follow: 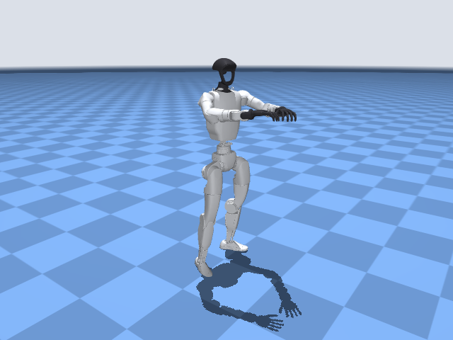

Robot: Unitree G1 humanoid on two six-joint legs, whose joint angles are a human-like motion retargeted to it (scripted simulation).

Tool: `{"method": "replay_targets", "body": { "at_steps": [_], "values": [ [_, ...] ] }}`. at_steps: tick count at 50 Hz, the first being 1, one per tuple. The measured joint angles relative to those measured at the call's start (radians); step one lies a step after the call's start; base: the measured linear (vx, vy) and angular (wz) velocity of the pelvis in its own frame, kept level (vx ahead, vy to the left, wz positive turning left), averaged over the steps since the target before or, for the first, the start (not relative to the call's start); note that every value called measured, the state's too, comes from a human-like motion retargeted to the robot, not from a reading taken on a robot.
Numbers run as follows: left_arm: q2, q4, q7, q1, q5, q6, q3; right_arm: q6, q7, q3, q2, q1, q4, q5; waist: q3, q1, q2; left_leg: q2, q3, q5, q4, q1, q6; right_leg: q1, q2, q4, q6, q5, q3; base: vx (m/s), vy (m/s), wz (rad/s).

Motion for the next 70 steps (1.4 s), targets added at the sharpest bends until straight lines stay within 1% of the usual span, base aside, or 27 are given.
{"method": "replay_targets", "body": {
  "at_steps": [5,7,11,13,15,20,22,28,35,41,45,48,52,55,60,66,70],
  "values": [
    [-0.066,0.012,0.024,-0.015,0.002,0.018,0.01,0.005,0.031,0.002,-0.025,-0.011,-0.008,0.001,0.007,-0.055,0.027,0.002,0.015,0.004,-0.001,0.006,-0.001,-0.003,0.005,-0.001,-0.005,-0.004,0.014,0.0,0.0,0.0],
    [-0.091,0.023,0.021,-0.02,-0.015,0.026,0.015,0.012,0.067,0.01,-0.029,-0.023,-0.009,0.011,0.014,-0.076,0.038,0.003,0.02,0.006,-0.001,0.007,-0.001,-0.004,0.007,-0.001,-0.007,-0.005,0.019,0.01,-0.05,-0.14],
    [-0.126,0.038,-0.073,-0.023,-0.09,0.043,0.011,0.03,0.17,0.034,-0.029,-0.037,-0.009,0.029,0.019,-0.113,0.054,0.006,0.029,0.008,0.003,0.008,0.001,-0.005,0.011,-0.006,-0.009,-0.006,0.028,0.01,-0.06,-0.13],
    [-0.133,0.041,-0.107,-0.027,-0.113,0.047,0.01,0.036,0.197,0.043,-0.026,-0.039,-0.004,0.03,0.02,-0.126,0.059,0.008,0.033,0.009,0.005,0.006,0.001,-0.007,0.013,-0.009,-0.008,-0.005,0.031,0.01,-0.06,-0.11],
    [-0.135,0.038,-0.089,-0.031,-0.111,0.044,0.013,0.035,0.184,0.045,-0.022,-0.032,0.004,0.025,0.019,-0.136,0.063,0.011,0.036,0.01,0.009,0.004,0.0,-0.008,0.016,-0.012,-0.007,-0.005,0.034,0.01,-0.06,-0.09],
    [-0.138,0.032,0.064,-0.057,-0.063,0.022,0.039,0.009,0.081,0.032,-0.014,-0.025,0.025,0.01,0.023,-0.148,0.069,0.017,0.038,0.013,0.016,-0.002,-0.003,-0.01,0.02,-0.016,-0.004,-0.006,0.036,0.01,-0.06,-0.03],
    [-0.143,0.037,0.068,-0.06,-0.057,0.02,0.037,0.005,0.069,0.027,-0.012,-0.024,0.018,0.01,0.019,-0.15,0.07,0.019,0.037,0.015,0.02,-0.004,-0.003,-0.009,0.021,-0.017,-0.003,-0.006,0.035,0.01,-0.05,0.02],
    [-0.14,0.071,0.017,-0.068,-0.065,0.021,-0.004,0.013,0.022,0.007,-0.028,-0.049,-0.03,0.012,0.015,-0.148,0.068,0.024,0.026,0.019,0.029,-0.013,-0.003,-0.008,0.021,-0.016,-0.002,-0.011,0.024,0.0,0.0,0.0],
    [-0.076,0.027,0.061,-0.036,-0.016,0.009,0.021,-0.002,-0.037,0.003,-0.074,-0.078,-0.09,-0.023,0.011,-0.131,0.058,0.026,0.004,0.023,0.032,-0.019,-0.006,0.0,0.019,-0.013,-0.003,-0.018,0.002,0.0,0.0,0.05],
    [0.037,-0.083,0.093,0.017,0.025,-0.018,0.077,-0.027,-0.043,-0.001,-0.099,-0.076,-0.14,-0.032,0.0,-0.102,0.049,0.025,-0.019,0.025,0.032,-0.023,-0.008,0.011,0.015,-0.013,-0.003,-0.02,-0.021,0.01,0.0,0.2],
    [0.112,-0.129,0.072,0.054,0.025,-0.034,0.105,-0.045,-0.008,-0.001,-0.094,-0.065,-0.168,-0.023,-0.009,-0.07,0.039,0.023,-0.036,0.024,0.032,-0.026,-0.007,0.02,0.01,-0.015,-0.003,-0.022,-0.039,0.01,0.03,0.23],
    [0.157,-0.13,0.043,0.074,0.022,-0.035,0.115,-0.048,0.014,-0.002,-0.074,-0.054,-0.164,-0.02,-0.015,-0.039,0.031,0.02,-0.051,0.022,0.032,-0.028,-0.006,0.027,0.006,-0.016,-0.004,-0.022,-0.053,0.0,0.04,0.25],
    [0.199,-0.101,0.024,0.09,0.02,-0.045,0.109,-0.055,0.003,0.0,-0.033,-0.037,-0.134,-0.031,-0.022,0.012,0.017,0.015,-0.071,0.021,0.031,-0.033,-0.006,0.036,-0.001,-0.016,-0.005,-0.023,-0.073,0.0,0.05,0.27],
    [0.219,-0.074,0.008,0.099,0.016,-0.062,0.095,-0.061,-0.001,0.006,0.004,-0.024,-0.105,-0.034,-0.025,0.055,0.005,0.01,-0.086,0.019,0.029,-0.036,-0.006,0.041,-0.006,-0.016,-0.006,-0.023,-0.088,0.0,0.06,0.27],
    [0.233,-0.04,-0.043,0.11,0.019,-0.078,0.073,-0.053,0.046,0.014,0.072,-0.012,-0.049,-0.025,-0.026,0.129,-0.017,0.003,-0.11,0.018,0.023,-0.044,-0.005,0.046,-0.014,-0.016,-0.008,-0.022,-0.112,-0.01,0.06,0.26],
    [0.238,0.005,-0.082,0.103,0.032,-0.059,0.054,-0.025,0.049,0.016,0.155,-0.021,0.04,0.0,-0.022,0.208,-0.043,-0.004,-0.133,0.02,0.013,-0.055,-0.003,0.046,-0.02,-0.018,-0.008,-0.015,-0.135,-0.01,0.06,0.21],
    [0.236,0.044,-0.117,0.088,0.025,-0.05,0.04,-0.011,0.052,0.014,0.221,-0.03,0.117,0.062,-0.017,0.249,-0.058,-0.008,-0.143,0.021,0.007,-0.063,-0.001,0.043,-0.022,-0.021,-0.008,-0.009,-0.145,-0.01,0.05,0.14]
  ]
}}
